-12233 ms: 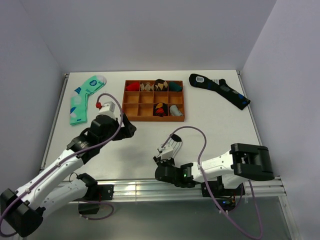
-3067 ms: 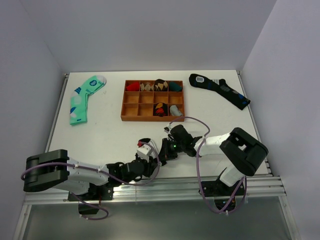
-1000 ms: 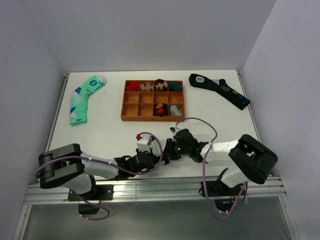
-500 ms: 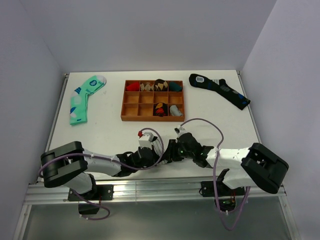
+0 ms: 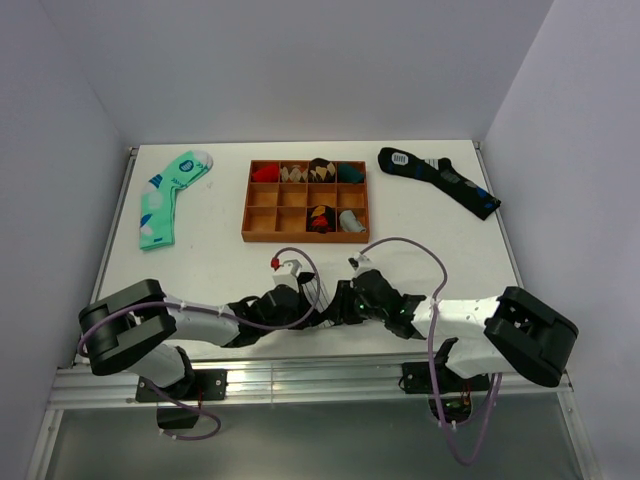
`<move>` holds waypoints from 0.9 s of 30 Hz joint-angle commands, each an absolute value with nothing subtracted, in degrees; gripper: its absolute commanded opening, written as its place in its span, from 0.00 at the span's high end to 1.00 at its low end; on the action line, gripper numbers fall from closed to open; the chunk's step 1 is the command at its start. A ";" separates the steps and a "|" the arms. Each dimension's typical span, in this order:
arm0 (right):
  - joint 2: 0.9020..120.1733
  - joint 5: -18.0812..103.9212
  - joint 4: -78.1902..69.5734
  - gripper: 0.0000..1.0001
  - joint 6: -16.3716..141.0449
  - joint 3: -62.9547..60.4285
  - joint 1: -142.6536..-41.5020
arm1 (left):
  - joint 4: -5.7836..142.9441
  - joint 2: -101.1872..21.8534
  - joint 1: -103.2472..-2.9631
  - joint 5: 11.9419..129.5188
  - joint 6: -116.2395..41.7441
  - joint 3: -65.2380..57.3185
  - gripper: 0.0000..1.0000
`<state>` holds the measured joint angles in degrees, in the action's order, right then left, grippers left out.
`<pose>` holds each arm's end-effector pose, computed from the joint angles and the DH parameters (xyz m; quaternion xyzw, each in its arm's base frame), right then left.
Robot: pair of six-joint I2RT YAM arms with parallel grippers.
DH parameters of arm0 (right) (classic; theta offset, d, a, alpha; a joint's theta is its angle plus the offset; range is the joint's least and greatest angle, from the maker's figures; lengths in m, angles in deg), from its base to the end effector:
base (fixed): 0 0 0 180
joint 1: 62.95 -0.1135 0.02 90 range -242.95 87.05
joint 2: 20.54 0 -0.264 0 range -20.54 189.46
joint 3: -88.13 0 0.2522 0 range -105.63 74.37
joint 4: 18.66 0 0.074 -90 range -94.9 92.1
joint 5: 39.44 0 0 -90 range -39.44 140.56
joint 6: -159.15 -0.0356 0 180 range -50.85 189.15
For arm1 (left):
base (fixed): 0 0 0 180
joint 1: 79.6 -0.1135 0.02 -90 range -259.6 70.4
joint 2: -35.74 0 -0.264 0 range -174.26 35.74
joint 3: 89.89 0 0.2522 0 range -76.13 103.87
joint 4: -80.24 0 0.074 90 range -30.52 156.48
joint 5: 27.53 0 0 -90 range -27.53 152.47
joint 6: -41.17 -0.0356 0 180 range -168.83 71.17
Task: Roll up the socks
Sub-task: Roll the sock at the center of the board.
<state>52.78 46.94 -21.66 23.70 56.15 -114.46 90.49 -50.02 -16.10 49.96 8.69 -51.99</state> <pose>0.1348 0.1732 0.1319 -0.0613 0.8977 0.3449 0.2674 0.1211 -0.2255 0.1234 -0.0015 0.8932 -0.3338 0.3011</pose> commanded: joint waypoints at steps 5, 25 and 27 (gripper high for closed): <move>55.39 52.40 -17.65 0.61 21.96 55.83 -120.50 | 76.49 -56.63 -20.01 54.56 9.27 -56.79 1.00; 47.76 64.26 -10.19 0.50 19.58 55.39 -125.26 | 75.79 -59.97 -23.79 53.77 10.59 -56.53 1.00; 44.68 67.25 -7.55 0.50 20.72 54.77 -125.18 | 75.71 -60.24 -23.79 53.68 10.59 -56.44 1.00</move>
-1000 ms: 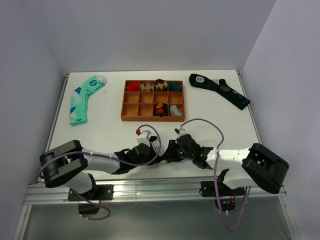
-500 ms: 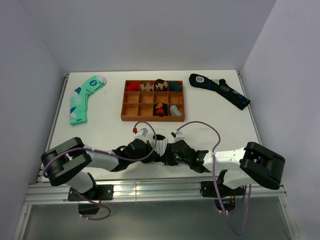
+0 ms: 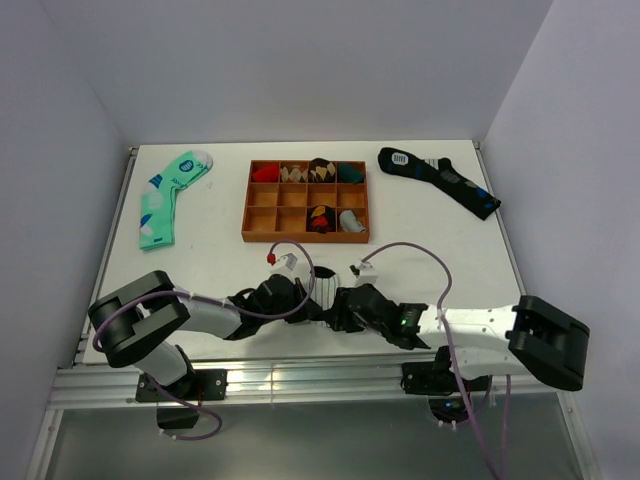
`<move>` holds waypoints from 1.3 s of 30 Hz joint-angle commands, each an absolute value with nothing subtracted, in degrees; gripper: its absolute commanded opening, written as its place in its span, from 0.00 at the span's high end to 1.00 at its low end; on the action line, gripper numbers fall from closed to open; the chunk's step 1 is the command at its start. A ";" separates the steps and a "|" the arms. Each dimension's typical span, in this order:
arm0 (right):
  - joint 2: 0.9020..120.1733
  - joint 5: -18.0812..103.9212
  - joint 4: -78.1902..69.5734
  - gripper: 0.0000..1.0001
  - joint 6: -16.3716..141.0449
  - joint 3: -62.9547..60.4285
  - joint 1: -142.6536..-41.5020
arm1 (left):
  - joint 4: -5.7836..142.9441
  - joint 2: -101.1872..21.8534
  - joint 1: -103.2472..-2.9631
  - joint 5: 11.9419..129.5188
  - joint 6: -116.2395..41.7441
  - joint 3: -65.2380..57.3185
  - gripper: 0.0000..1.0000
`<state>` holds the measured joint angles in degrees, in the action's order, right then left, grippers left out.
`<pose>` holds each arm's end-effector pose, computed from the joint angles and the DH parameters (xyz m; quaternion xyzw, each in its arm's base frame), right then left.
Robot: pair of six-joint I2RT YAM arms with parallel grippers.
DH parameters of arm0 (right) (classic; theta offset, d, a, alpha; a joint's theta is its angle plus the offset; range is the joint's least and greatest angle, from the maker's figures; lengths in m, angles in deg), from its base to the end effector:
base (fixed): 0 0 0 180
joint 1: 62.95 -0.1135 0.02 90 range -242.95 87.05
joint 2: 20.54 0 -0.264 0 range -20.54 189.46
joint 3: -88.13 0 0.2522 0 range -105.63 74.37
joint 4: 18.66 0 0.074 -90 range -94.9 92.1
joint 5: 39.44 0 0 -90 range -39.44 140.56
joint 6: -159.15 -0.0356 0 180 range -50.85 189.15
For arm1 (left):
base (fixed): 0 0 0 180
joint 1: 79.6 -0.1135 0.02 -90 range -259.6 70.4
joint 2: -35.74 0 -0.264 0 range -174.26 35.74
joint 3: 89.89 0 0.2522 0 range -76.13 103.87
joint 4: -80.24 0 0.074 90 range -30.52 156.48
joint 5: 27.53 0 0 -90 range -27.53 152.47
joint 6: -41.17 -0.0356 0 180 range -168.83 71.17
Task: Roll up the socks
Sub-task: Roll the sock at the center of the board.
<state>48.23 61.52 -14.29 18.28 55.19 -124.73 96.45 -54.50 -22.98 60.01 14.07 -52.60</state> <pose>0.1063 0.1837 0.1416 -0.0458 0.9026 0.3008 0.3045 0.1448 -0.2170 0.1107 -0.0586 0.8918 -0.3775 0.2423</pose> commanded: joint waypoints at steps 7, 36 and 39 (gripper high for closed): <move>32.83 66.83 -10.08 0.52 28.09 57.05 -125.62 | 75.97 -59.71 -23.79 53.94 10.24 -56.62 1.00; 48.71 78.69 7.48 0.45 57.71 33.94 -142.05 | 77.29 -60.68 -28.01 59.31 4.87 -54.95 1.00; 49.50 77.11 10.03 0.44 60.01 33.41 -142.05 | 77.55 -60.06 -28.01 59.31 4.87 -55.38 1.00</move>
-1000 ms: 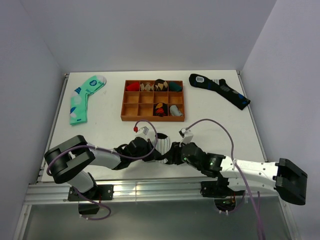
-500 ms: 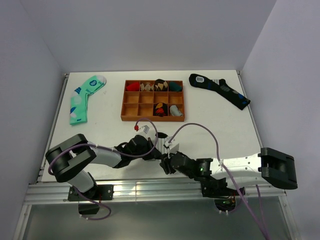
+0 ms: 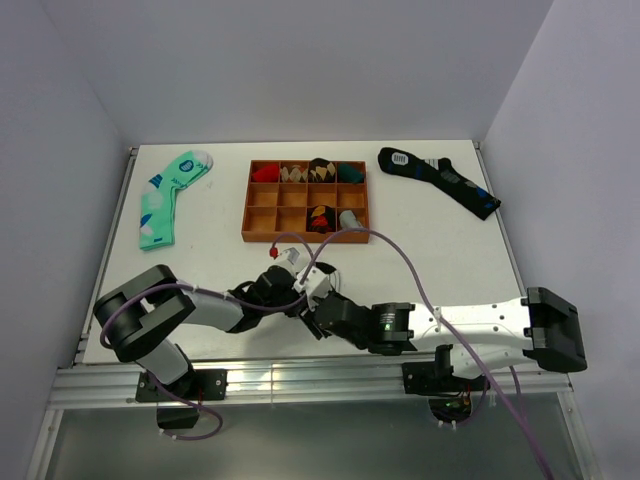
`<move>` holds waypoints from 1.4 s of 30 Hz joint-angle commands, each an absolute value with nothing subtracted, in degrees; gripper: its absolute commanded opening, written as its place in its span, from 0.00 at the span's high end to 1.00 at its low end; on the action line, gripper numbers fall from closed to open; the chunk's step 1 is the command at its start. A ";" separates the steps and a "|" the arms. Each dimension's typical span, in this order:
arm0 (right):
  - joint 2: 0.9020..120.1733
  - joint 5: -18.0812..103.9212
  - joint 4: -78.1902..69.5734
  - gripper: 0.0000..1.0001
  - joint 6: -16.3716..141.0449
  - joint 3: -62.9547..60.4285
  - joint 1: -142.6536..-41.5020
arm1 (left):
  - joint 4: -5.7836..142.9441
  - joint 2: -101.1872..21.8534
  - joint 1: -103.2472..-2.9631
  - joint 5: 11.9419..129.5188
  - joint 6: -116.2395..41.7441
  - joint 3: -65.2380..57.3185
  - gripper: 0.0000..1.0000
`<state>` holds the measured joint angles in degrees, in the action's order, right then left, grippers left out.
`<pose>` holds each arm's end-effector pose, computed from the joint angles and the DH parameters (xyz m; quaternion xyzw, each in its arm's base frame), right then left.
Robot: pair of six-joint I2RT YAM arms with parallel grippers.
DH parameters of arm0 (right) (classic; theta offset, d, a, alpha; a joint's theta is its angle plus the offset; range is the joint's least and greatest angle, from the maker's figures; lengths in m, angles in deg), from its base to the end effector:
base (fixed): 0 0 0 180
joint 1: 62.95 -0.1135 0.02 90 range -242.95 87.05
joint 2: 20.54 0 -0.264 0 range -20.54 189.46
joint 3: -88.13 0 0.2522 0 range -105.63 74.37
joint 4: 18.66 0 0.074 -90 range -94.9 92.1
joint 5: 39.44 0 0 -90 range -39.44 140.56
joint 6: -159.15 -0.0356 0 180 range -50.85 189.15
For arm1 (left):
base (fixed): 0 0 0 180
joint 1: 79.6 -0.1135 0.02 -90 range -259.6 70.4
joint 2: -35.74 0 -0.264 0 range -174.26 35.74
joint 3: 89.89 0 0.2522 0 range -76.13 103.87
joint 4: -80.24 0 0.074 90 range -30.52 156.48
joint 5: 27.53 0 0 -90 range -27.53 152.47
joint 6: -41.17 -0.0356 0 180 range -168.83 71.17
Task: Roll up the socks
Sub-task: Roll the sock at the center of the board.
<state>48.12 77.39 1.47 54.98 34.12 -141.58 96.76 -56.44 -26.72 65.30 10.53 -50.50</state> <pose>0.0660 0.2466 0.2353 -0.3687 0.7865 0.1847 0.4598 0.1621 -0.2171 0.1116 -0.0393 0.8910 -0.3873 0.2335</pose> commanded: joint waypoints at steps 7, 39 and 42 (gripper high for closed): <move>53.54 76.48 14.25 0.48 60.98 31.05 -142.14 | 77.64 -61.03 -28.19 60.18 4.43 -54.77 1.00; 49.43 67.97 -2.44 0.49 58.62 37.53 -134.23 | 74.39 -60.06 -32.41 56.67 10.67 -56.79 1.00; 46.09 68.58 -2.80 0.48 55.37 39.12 -133.62 | 74.47 -60.06 -32.41 56.58 10.59 -56.79 1.00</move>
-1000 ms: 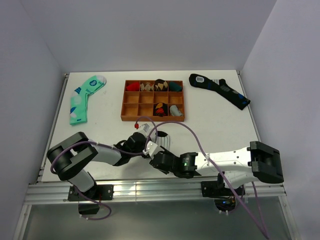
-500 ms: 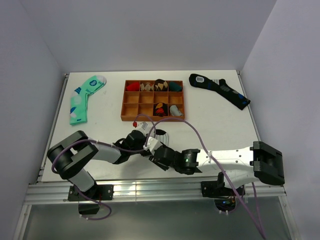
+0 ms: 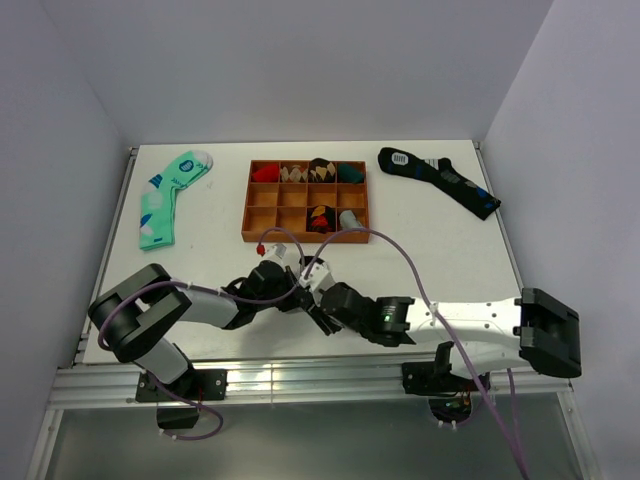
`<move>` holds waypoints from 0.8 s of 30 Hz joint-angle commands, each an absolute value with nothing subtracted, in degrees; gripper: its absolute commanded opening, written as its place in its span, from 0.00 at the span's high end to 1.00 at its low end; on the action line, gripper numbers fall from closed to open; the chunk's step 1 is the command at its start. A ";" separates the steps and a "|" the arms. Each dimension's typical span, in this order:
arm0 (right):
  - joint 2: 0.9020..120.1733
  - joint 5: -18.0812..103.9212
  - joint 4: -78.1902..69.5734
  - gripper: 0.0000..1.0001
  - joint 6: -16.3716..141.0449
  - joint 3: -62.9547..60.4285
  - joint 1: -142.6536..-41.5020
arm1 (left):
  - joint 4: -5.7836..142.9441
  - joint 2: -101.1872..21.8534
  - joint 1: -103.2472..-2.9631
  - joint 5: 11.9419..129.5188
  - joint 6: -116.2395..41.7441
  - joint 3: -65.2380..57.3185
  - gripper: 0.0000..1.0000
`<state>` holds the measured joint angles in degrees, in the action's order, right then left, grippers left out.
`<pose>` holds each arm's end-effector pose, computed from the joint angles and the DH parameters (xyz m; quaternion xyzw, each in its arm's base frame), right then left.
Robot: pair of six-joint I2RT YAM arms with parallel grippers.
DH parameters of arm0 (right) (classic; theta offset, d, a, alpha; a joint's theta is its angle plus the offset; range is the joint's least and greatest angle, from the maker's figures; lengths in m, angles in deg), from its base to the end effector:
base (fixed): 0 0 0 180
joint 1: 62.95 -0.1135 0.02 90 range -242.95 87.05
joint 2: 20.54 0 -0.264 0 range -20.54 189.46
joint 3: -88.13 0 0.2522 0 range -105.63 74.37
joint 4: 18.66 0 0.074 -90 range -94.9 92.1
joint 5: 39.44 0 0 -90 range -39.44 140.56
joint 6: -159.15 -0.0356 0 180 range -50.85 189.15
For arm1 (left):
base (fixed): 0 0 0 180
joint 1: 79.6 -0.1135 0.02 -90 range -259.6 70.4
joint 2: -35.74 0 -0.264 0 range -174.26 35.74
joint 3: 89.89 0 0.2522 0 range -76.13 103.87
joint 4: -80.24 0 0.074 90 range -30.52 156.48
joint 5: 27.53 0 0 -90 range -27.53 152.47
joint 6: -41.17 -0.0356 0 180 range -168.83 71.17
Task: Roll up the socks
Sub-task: Roll the sock at the center of the board.
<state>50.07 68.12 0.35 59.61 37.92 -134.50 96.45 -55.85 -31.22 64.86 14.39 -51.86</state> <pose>0.0900 0.2358 0.2061 -0.4044 0.7995 0.1696 0.4106 0.1744 -0.1985 0.1080 -0.1066 0.8898 -0.3772 0.2337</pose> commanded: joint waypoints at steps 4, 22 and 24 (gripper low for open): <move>45.11 71.64 2.73 0.46 49.83 37.81 -133.70 | 74.56 -60.59 -32.32 56.32 10.50 -56.53 1.00; 40.54 72.72 -3.04 0.49 31.26 44.31 -132.47 | 74.47 -59.71 -32.41 56.84 10.32 -56.71 1.00; 40.97 73.15 -3.06 0.48 30.22 45.19 -132.30 | 74.47 -59.71 -32.41 56.93 10.24 -56.62 1.00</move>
<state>41.69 72.01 -0.22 33.47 44.57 -132.79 96.23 -55.68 -31.20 64.75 14.94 -51.90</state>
